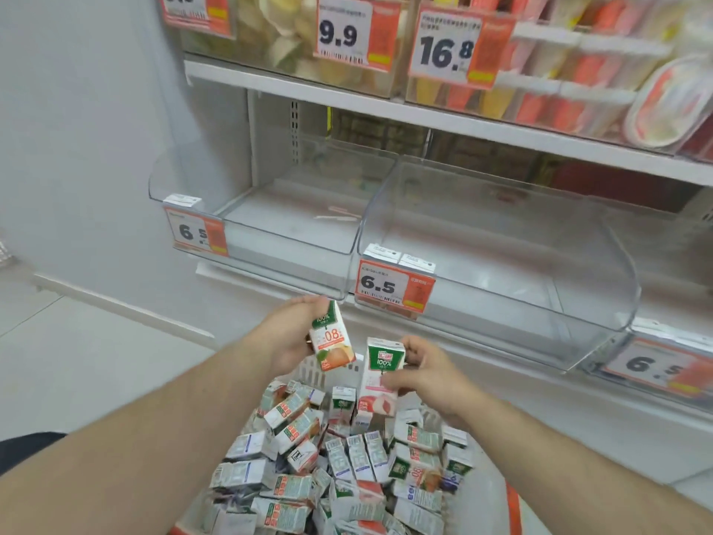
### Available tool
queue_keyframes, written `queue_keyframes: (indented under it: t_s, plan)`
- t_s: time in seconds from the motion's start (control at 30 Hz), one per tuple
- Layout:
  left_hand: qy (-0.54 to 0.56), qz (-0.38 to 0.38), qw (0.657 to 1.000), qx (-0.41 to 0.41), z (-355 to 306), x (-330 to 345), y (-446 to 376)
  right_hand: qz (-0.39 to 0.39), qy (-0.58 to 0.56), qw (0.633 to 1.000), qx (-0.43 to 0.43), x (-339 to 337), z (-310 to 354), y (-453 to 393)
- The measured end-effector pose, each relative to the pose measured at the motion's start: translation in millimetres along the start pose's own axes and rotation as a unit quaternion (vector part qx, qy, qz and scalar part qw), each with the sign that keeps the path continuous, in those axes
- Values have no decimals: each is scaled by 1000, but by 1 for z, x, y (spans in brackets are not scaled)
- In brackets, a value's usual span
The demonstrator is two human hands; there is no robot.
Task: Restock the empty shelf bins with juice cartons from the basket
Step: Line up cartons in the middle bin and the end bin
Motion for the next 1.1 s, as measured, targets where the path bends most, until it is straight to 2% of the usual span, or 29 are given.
queue_keyframes:
  t_s: [0.17, 0.23, 0.33, 0.4, 0.5, 0.6, 0.63, 0.73, 0.93, 1.1]
  plan:
    - [42, 67, 997, -5, -31, 5, 9, -13, -54, 997, -61, -3, 51, 23]
    - [29, 58, 998, -6, -40, 2, 13, -19, -75, 993, -84, -1, 67, 28]
    - [-70, 22, 997, 21, -48, -6, 23, -33, -104, 986, -123, 4, 84, 27]
    - [-149, 27, 987, 61, -53, -12, 30, -53, -122, 981, -143, 8, 94, 23]
    - [-249, 86, 960, 99, -62, -23, 39, -78, -132, 976, -157, 14, 108, 14]
    - [-258, 193, 941, 107, -68, -30, 40, -93, -107, 974, -176, 20, 120, 5]
    - [-267, 207, 933, 123, -70, -32, 41, -94, -96, 974, -184, 22, 124, 3]
    - [-318, 197, 908, 190, -75, -35, 43, -89, -53, 972, -213, 33, 133, -3]
    - [-299, 140, 905, 267, -96, -55, 43, -73, 23, 960, -268, 56, 162, -18]
    - [-304, 72, 897, 312, -114, -77, 41, -78, 117, 960, -241, 81, 198, -35]
Point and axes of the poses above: each hand's wrist, its own y-axis away from the middle knuckle, its own x-axis out of the palm, z = x × y, the point moved 3 cm from there along -y, towards the middle knuckle, and after that the axes turned 3 degrees about -x, right-handed, at the moved point
